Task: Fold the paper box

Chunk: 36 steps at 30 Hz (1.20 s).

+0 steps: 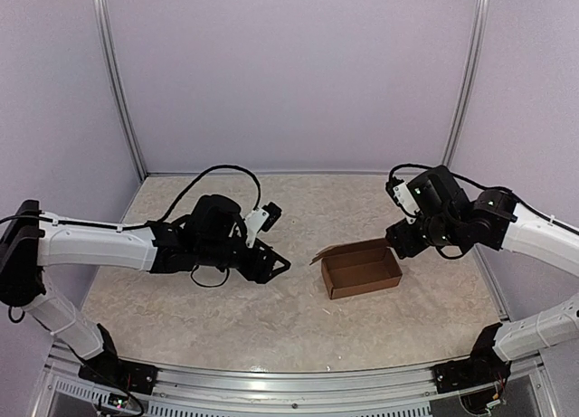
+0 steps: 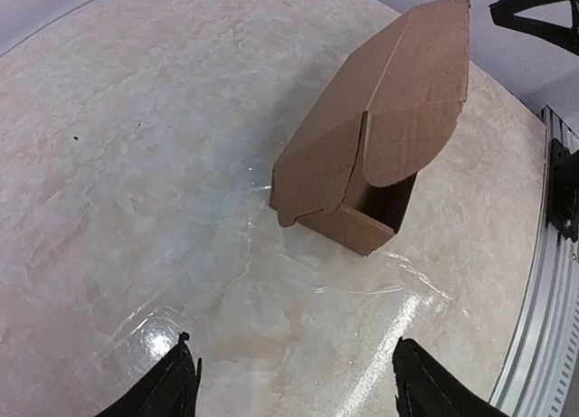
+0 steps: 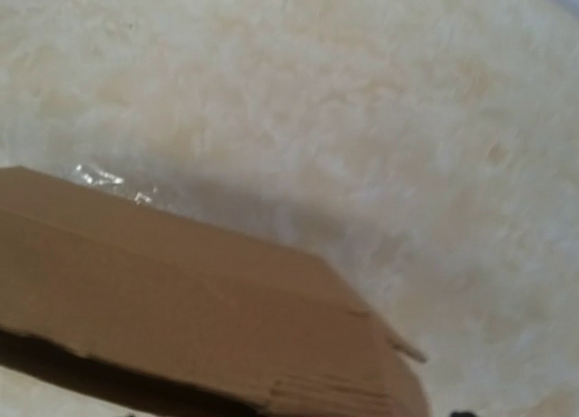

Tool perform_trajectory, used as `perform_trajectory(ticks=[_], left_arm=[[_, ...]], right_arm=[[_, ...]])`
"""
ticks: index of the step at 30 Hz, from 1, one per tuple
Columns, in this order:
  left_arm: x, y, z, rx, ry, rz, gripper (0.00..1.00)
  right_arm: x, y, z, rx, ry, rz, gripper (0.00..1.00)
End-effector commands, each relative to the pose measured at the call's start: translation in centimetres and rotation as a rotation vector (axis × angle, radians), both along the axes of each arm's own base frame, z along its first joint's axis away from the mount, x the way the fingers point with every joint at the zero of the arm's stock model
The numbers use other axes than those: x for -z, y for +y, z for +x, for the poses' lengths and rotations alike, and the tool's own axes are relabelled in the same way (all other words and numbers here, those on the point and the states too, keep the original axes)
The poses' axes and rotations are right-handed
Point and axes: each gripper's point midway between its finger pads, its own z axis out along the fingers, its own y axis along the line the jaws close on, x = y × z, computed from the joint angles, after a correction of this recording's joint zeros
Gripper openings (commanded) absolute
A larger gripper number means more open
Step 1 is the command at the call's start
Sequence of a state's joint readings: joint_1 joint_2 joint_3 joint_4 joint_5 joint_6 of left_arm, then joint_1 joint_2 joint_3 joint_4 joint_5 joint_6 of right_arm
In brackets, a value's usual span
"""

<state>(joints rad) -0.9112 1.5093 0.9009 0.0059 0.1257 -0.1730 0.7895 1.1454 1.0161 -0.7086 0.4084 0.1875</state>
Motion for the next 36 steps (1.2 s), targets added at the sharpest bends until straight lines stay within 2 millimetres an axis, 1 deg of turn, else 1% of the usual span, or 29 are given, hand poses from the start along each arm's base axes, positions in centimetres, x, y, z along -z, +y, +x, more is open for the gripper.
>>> perform_trajectory(ticks=[1, 4, 5, 6, 8, 9, 11, 12, 14, 15, 19, 21, 24, 25, 30, 36], left_arm=[[-0.4, -2.0, 1.0, 0.043, -0.149, 0.029, 0.72], [-0.3, -3.0, 1.4, 0.046, -0.197, 0.018, 0.73], [0.0, -3.2, 1.6, 0.043, -0.212, 0.022, 0.73], [-0.3, -3.7, 1.8, 0.045, -0.241, 0.010, 0.73], [-0.2, -4.5, 1.7, 0.077, -0.306, 0.007, 0.73], [0.1, -5.0, 1.4, 0.100, -0.334, 0.009, 0.73], [0.3, -5.4, 1.8, 0.092, -0.389, 0.025, 0.74], [0.8, -5.7, 1.9, 0.099, -0.399, 0.031, 0.73], [1.1, -6.3, 2.0, 0.115, -0.417, 0.030, 0.73], [1.1, -6.6, 2.1, 0.125, -0.423, 0.027, 0.73], [2.5, -7.7, 2.3, 0.148, -0.433, 0.056, 0.70], [2.5, -7.9, 2.9, 0.126, -0.454, 0.062, 0.69], [2.6, -8.4, 3.5, 0.109, -0.467, 0.067, 0.66], [2.4, -8.6, 3.7, 0.106, -0.472, 0.064, 0.63], [2.9, -9.2, 4.3, 0.094, -0.456, 0.076, 0.49], [3.4, -9.7, 4.2, 0.110, -0.437, 0.086, 0.41]], right_arm=[[1.0, 0.5, 0.1, 0.044, 0.049, 0.116, 0.74], [0.4, 0.4, 0.0, 0.042, 0.034, 0.139, 0.74], [0.0, 0.3, -0.1, 0.040, 0.026, 0.152, 0.74], [-0.3, 0.3, -0.1, 0.036, 0.019, 0.162, 0.74], [-1.3, 0.2, -0.3, 0.033, 0.000, 0.186, 0.74], [-1.8, 0.1, -0.4, 0.030, -0.010, 0.198, 0.74], [-2.8, 0.0, -0.7, 0.024, -0.029, 0.228, 0.75], [-3.4, 0.1, -0.9, 0.017, -0.037, 0.246, 0.75], [-4.3, 0.1, -1.3, 0.005, -0.051, 0.279, 0.75], [-4.8, 0.0, -1.5, 0.000, -0.059, 0.297, 0.75], [-6.4, -0.3, -2.1, -0.015, -0.095, 0.335, 0.75], [-6.7, -0.5, -2.4, -0.020, -0.104, 0.341, 0.75], [-6.7, -0.5, -2.6, -0.027, -0.102, 0.344, 0.75], [-6.7, -0.5, -2.7, -0.030, -0.102, 0.345, 0.75], [-6.8, -0.5, -3.0, -0.042, -0.105, 0.359, 0.74], [-6.7, -0.6, -3.1, -0.046, -0.110, 0.355, 0.74]])
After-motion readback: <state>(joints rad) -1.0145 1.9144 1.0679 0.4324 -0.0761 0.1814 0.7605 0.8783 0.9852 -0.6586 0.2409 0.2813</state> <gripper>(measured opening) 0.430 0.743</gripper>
